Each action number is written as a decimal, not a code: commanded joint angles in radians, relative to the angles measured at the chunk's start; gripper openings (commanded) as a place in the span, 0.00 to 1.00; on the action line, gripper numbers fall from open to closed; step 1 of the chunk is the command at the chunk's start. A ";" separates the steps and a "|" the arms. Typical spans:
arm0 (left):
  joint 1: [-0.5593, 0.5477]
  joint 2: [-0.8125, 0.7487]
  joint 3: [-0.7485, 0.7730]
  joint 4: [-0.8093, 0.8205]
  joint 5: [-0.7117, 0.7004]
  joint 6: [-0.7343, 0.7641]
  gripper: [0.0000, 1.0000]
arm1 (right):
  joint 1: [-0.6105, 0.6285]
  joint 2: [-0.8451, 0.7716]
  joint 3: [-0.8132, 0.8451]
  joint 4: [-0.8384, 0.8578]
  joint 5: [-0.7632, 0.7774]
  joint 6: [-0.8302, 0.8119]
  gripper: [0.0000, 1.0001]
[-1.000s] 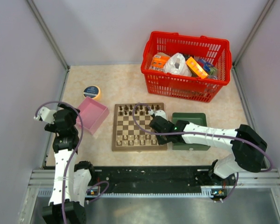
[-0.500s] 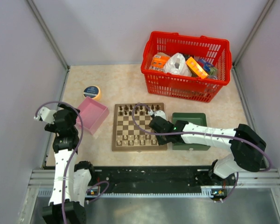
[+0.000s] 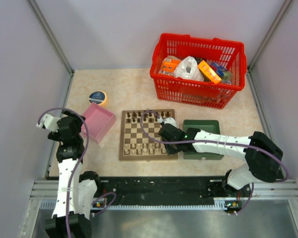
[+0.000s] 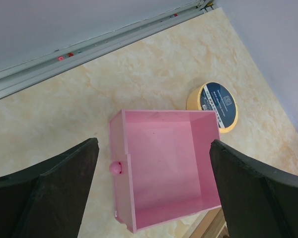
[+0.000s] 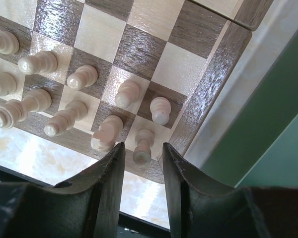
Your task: Set up the chess pieces on the board
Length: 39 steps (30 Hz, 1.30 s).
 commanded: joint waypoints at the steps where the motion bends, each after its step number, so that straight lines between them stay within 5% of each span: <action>1: 0.005 -0.003 0.002 0.038 -0.006 0.004 0.99 | 0.010 -0.065 0.054 -0.021 0.006 -0.006 0.39; 9: 0.005 0.022 0.007 0.053 0.007 0.001 0.99 | -0.063 -0.253 0.074 -0.092 0.125 -0.039 0.49; 21: 0.005 0.128 0.059 0.061 0.086 0.004 0.99 | -0.667 -0.451 -0.093 0.074 0.037 -0.131 0.81; 26: 0.004 0.221 0.120 0.021 0.108 0.004 0.99 | -0.853 -0.461 -0.153 0.123 -0.037 -0.122 0.85; 39: 0.004 0.290 0.192 -0.005 0.079 0.016 0.99 | -0.887 -0.472 -0.235 0.223 0.067 -0.099 0.92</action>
